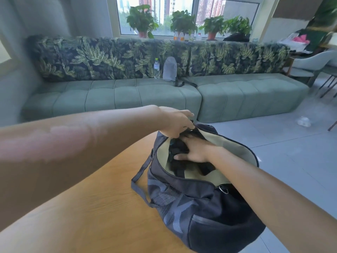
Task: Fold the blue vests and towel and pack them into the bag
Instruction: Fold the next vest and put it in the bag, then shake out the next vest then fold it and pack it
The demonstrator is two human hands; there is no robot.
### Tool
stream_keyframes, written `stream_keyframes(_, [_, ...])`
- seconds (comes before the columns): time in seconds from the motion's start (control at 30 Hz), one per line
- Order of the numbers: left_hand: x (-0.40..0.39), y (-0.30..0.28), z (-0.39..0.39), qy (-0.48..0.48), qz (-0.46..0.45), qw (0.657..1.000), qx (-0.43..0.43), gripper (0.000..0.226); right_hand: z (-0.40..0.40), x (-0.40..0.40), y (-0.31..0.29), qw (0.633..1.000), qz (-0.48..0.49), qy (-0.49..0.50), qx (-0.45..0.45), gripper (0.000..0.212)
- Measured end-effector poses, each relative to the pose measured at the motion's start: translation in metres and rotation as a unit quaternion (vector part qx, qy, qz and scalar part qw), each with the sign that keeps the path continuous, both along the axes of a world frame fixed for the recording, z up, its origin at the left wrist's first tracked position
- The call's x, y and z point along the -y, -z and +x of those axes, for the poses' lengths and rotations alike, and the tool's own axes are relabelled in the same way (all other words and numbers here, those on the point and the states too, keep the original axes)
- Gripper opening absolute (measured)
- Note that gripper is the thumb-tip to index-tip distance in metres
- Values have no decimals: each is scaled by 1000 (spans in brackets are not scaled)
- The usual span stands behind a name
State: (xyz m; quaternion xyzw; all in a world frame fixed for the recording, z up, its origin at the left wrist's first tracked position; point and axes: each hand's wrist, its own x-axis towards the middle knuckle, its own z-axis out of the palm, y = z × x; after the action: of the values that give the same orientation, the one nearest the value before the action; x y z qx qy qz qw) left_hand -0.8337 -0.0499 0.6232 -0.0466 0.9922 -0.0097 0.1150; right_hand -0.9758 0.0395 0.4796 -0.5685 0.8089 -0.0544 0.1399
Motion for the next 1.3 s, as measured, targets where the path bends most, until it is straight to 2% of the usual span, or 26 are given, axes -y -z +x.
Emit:
stream_keyframes(0.1, [6, 2, 19, -9, -12, 999, -31, 46, 26, -19, -17, 994, -109, 31, -6, 71])
stream_keyframes(0.23, [10, 8, 70, -72, 18, 987, -145, 41, 70, -50, -35, 975, -211, 75, -10, 40])
stream_keyframes(0.37, [2, 30, 142, -153, 100, 955, -232, 33, 124, -78, -48, 941, -328, 84, 6, 29])
stream_keyframes(0.5, [-11, 57, 224, -216, 135, 930, -265, 27, 183, -97, -43, 921, -387, 26, -16, 25])
stream_keyframes(0.57, [-12, 75, 265, -244, 147, 922, -264, 26, 210, -98, -31, 926, -378, 0, -14, 25])
stream_keyframes(0.77, [1, 144, 385, -343, 152, 896, -237, 26, 295, -71, 19, 952, -296, -12, 74, 28])
stream_keyframes(1.0, [27, 206, 522, -433, 130, 870, -195, 40, 381, -19, 65, 965, -208, -34, 158, 31])
stream_keyframes(1.13, [43, 222, 582, -463, 104, 856, -205, 49, 424, 9, 81, 970, -179, -58, 155, 33])
stream_keyframes(1.3, [54, 244, 608, -440, 75, 881, -155, 67, 460, 44, 91, 982, -117, -101, 108, 51])
